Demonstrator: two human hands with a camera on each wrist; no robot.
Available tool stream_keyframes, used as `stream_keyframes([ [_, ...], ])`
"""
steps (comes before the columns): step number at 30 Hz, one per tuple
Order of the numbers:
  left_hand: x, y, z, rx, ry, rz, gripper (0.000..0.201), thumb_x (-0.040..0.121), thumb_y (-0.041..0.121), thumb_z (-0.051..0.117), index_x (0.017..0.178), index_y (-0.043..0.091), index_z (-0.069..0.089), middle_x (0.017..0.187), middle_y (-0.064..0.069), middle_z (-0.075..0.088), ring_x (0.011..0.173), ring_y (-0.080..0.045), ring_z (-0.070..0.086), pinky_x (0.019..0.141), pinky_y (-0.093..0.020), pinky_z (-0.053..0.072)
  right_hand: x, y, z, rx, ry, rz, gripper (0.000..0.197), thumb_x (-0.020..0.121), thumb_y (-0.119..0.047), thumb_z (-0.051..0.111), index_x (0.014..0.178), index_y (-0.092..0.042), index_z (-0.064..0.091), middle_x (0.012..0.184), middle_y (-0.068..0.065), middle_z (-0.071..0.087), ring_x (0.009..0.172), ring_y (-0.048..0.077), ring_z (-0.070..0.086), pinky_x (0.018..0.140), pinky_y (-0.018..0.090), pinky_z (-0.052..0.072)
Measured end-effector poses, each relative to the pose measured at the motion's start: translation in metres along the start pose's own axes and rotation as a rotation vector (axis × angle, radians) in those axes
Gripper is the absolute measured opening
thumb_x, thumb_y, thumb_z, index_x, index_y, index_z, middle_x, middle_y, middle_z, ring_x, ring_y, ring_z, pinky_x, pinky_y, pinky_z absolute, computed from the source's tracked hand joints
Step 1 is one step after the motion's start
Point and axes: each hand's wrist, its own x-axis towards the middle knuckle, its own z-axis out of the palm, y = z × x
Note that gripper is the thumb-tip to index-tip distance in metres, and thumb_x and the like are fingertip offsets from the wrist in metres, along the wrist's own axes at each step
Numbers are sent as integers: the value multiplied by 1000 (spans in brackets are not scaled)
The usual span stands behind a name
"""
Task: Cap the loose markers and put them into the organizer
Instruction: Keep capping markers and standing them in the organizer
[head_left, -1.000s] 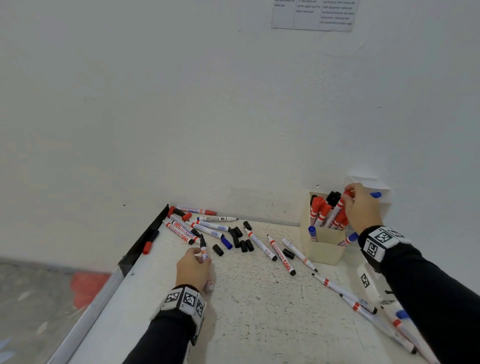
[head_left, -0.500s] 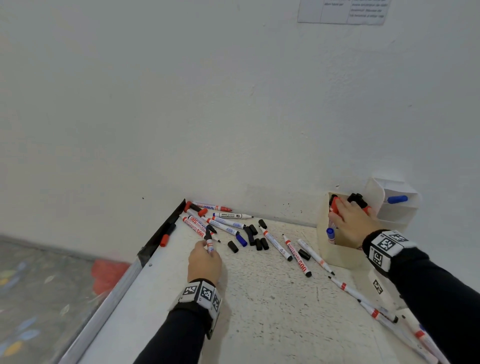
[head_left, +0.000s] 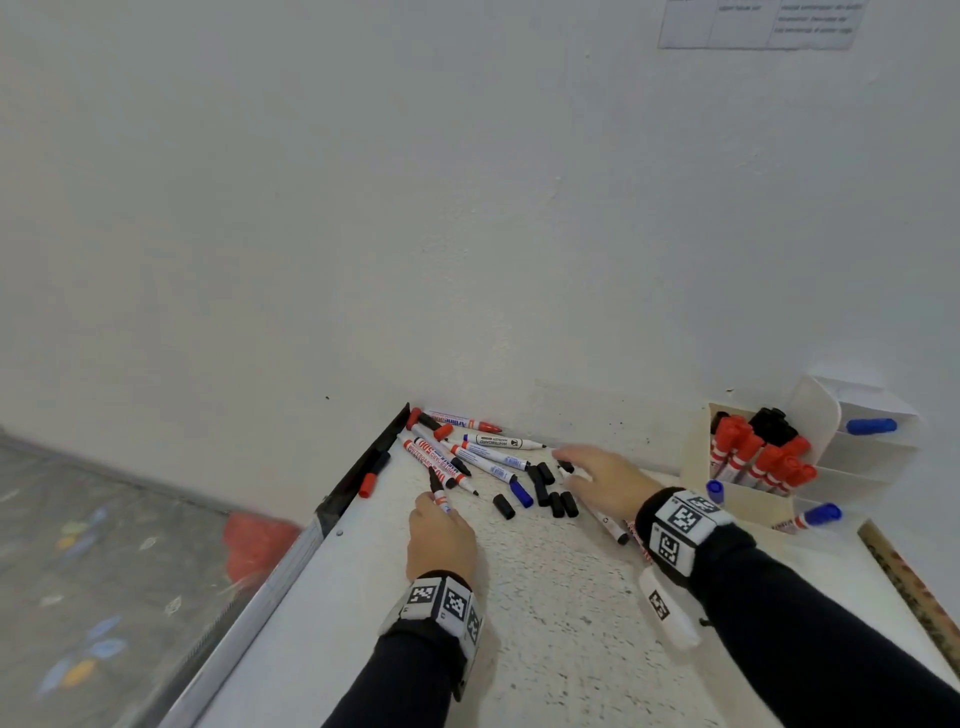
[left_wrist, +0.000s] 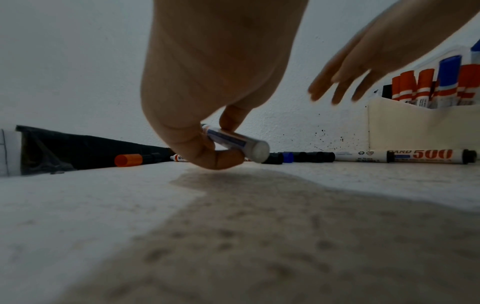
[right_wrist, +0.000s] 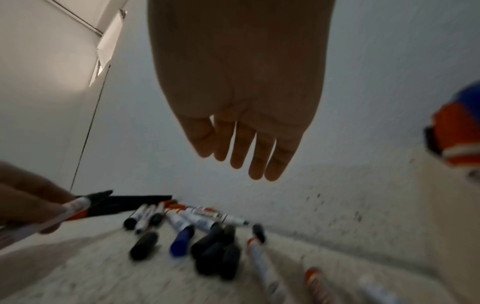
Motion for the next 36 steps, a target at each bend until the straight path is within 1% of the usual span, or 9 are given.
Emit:
stream_keyframes([
  [3,-2,-1,1,1,1,4,40,98,19,37,136,10,32,131,-11,47,112,-24,53,90,-31,43,16,-2,36,-56,-220,9,53,97,-16,35,148,-18,20,157,3,7,144,17,10,116,28,10],
  [5,-1,-3,1,7,6,12,39,98,20,37,136,11,32,131,-10,47,112,-24,53,90,-31,44,26,0,52,-123,-286,26,54,97,-19,35,148,-16,17,157,4,9,144,19,12,118,31,11],
  [10,1,-4,2,27,2,35,39,98,21,37,135,13,32,130,-8,47,111,-22,53,89,-30,44,30,7,56,-197,-124,111,43,96,-21,38,138,-17,36,144,2,35,129,20,37,108,33,33],
  [13,1,-5,2,29,4,42,39,98,21,37,135,13,32,129,-8,47,110,-21,54,87,-30,44,29,15,55,-224,-118,132,46,96,-22,39,142,-18,32,148,2,27,132,20,34,110,32,31],
  [18,1,-5,3,34,9,42,38,98,21,37,135,12,32,129,-8,47,110,-22,54,87,-30,44,22,14,59,-334,-151,108,58,96,-28,38,148,-24,14,157,-2,2,144,22,9,116,40,12],
  [22,2,-5,3,29,4,33,39,98,21,38,135,12,32,129,-8,48,111,-22,53,89,-30,44,22,2,58,-159,-26,-44,46,93,-22,39,138,-36,36,150,-9,24,134,21,22,109,38,20],
  [26,3,-5,3,35,4,23,39,97,21,39,135,13,32,130,-8,48,113,-21,53,89,-29,44,25,-12,58,-206,-160,-97,40,95,-28,35,132,-41,43,143,-12,38,128,20,28,110,42,18],
  [28,3,-5,4,43,-1,24,39,97,22,39,135,13,32,129,-7,48,112,-21,53,90,-29,44,26,-16,58,-235,-147,-67,39,95,-28,35,131,-39,45,140,-10,44,130,21,28,112,45,12],
  [36,7,-12,-9,75,-7,35,38,97,22,40,134,14,34,127,-7,49,106,-19,55,83,-28,44,33,-22,52,-254,-3,-11,33,93,-25,41,124,-29,50,137,-6,42,126,19,34,105,40,25],
])
